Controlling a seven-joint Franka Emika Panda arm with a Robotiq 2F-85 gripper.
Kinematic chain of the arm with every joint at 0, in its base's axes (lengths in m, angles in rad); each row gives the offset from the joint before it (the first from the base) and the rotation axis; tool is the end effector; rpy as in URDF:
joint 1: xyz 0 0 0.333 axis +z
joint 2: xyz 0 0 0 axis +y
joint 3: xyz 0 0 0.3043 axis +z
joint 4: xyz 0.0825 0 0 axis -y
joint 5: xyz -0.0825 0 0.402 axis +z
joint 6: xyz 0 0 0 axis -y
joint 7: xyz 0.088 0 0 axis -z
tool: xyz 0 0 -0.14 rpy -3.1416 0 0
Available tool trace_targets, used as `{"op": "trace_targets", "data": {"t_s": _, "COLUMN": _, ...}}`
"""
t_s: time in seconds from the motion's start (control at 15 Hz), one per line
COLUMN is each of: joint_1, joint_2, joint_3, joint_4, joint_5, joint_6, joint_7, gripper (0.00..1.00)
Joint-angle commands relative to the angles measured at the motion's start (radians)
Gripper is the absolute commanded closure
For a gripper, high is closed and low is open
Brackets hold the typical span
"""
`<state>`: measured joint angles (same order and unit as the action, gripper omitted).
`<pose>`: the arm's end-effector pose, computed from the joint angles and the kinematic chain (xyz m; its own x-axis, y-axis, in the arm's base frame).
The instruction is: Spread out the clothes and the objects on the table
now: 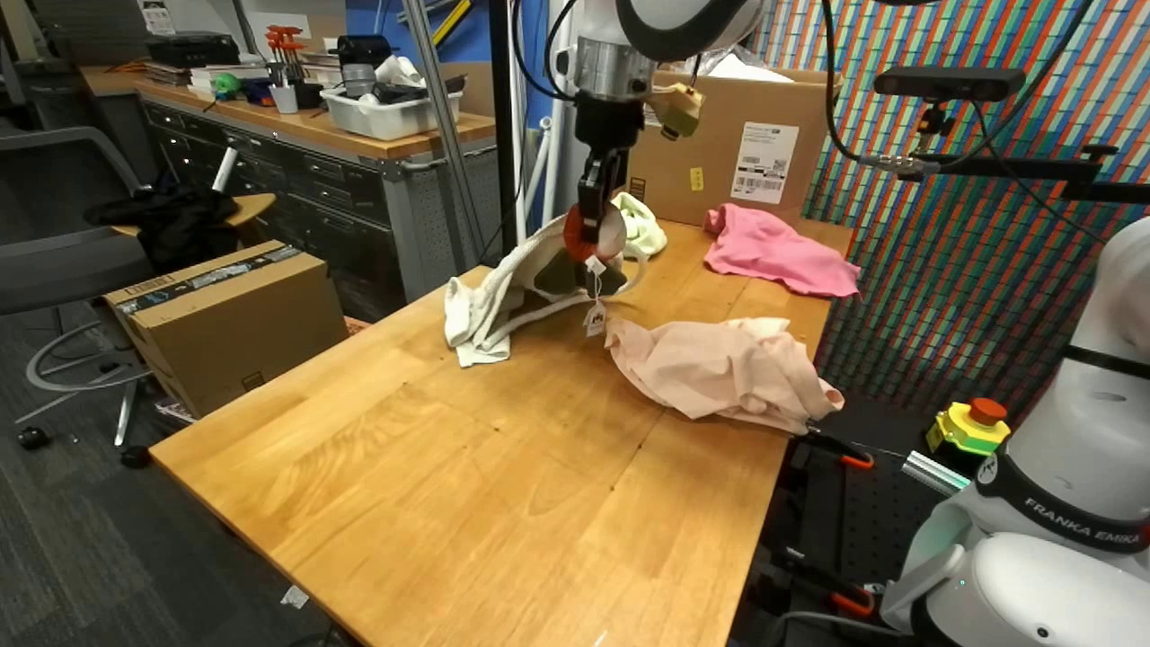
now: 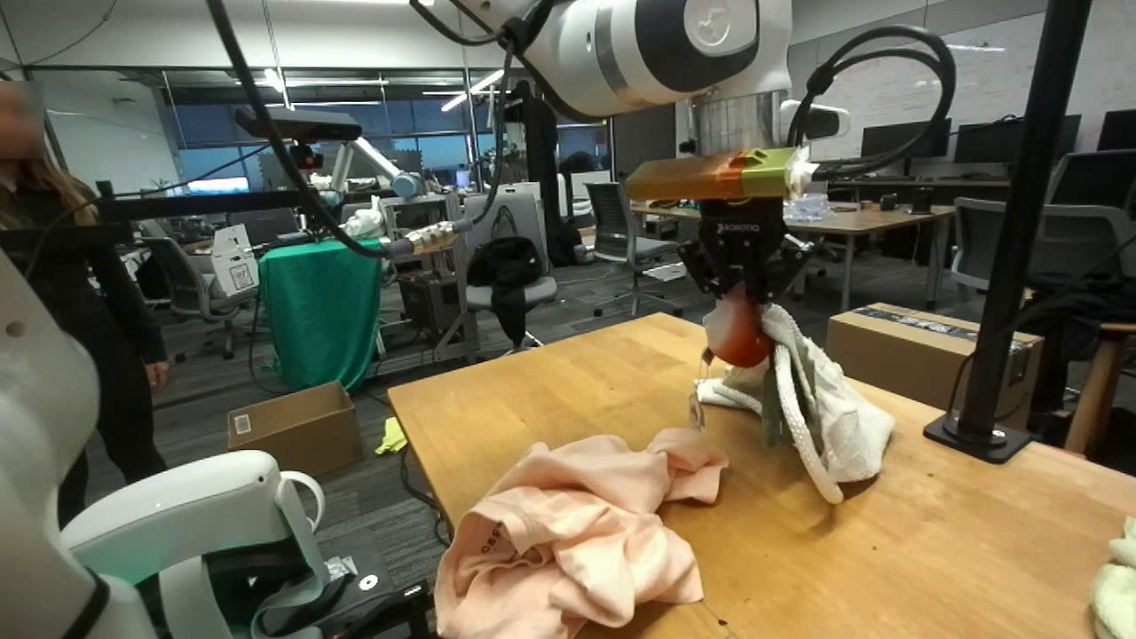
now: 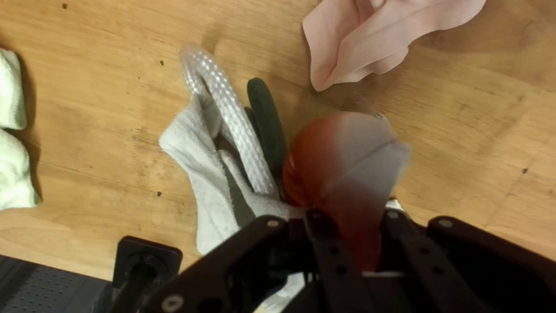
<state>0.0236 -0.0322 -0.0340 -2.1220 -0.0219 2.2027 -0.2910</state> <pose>0.5658 -0.0073 0.3828 0.9517 0.2893 0.1027 0.2855 -0.9571 0.0495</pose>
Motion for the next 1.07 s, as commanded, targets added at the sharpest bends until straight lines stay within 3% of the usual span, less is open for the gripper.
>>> {"op": "trace_targets", "data": {"t_s": 0.0, "joint_1": -0.015, "joint_2": -0.062, "joint_3": -0.014, "joint_4": -0.029, "joint_5": 0.166, "joint_6": -0.002, "joint_7": -0.268, "gripper": 0.91}}
{"op": "trace_targets", "data": {"t_s": 0.33, "joint_1": -0.003, "joint_2": 0.073, "joint_3": -0.006, "joint_4": 0.066, "joint_5": 0.345, "joint_6": -0.115, "joint_7": -0.516, "gripper": 0.91}}
{"op": "trace_targets", "data": {"t_s": 1.0, "joint_1": -0.004, "joint_2": 0.446, "joint_3": 0.195, "joint_4": 0.41, "joint_5": 0.435, "joint_6": -0.316, "joint_7": -0.777, "gripper": 0.91}}
